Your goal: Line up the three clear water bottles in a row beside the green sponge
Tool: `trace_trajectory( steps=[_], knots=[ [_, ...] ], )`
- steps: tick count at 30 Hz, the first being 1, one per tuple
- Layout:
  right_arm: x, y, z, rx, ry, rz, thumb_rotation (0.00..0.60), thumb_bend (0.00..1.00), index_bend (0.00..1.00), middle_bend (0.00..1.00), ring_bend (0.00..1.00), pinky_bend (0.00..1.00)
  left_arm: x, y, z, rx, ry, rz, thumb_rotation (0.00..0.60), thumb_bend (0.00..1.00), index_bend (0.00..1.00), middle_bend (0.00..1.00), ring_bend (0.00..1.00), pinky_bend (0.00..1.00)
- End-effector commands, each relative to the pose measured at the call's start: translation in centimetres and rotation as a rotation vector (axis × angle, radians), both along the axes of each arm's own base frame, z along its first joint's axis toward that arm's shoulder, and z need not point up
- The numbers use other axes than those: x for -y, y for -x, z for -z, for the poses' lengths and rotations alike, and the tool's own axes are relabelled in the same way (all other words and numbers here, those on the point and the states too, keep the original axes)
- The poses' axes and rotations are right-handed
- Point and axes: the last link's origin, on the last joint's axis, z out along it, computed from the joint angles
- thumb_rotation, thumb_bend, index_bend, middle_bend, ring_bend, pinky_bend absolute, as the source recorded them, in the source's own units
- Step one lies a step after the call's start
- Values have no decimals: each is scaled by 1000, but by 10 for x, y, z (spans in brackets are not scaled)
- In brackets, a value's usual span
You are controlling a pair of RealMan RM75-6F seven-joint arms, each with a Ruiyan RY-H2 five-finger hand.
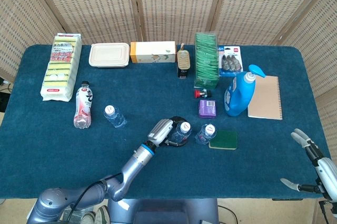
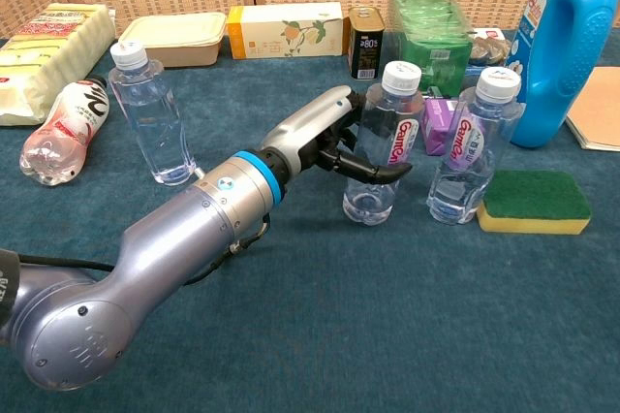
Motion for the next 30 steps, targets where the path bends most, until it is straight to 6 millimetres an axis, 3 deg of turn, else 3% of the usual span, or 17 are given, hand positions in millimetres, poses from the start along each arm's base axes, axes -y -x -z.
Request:
trace_trajectory(
  steps=[1,5,18,26,30],
  knots=[
    [0,0,0,-1,1,0,600,0,0,0,0,75,0,0,0,2,12,3,600,246,144,182,155,384],
    [-1,0,0,5,1,-3,600,0,0,0,0,74,2,0,-3,9,41,15,600,223,27,115,120,362],
    [-3,-1,-1,2,4,-8,600,0,0,0,0,75,3,4,-21,43,11,31,600,180,0,1,2,244],
    [-4,-2,0,-6,-1,-9,600,0,0,0,0,74,8,4,-62,119,-48,90,600,173,0,0,0,210],
    [-5,-4,0,-9,2,-14,600,0,0,0,0,75,8,9,-104,146,-125,128,600,174,0,0,0,174]
  ],
)
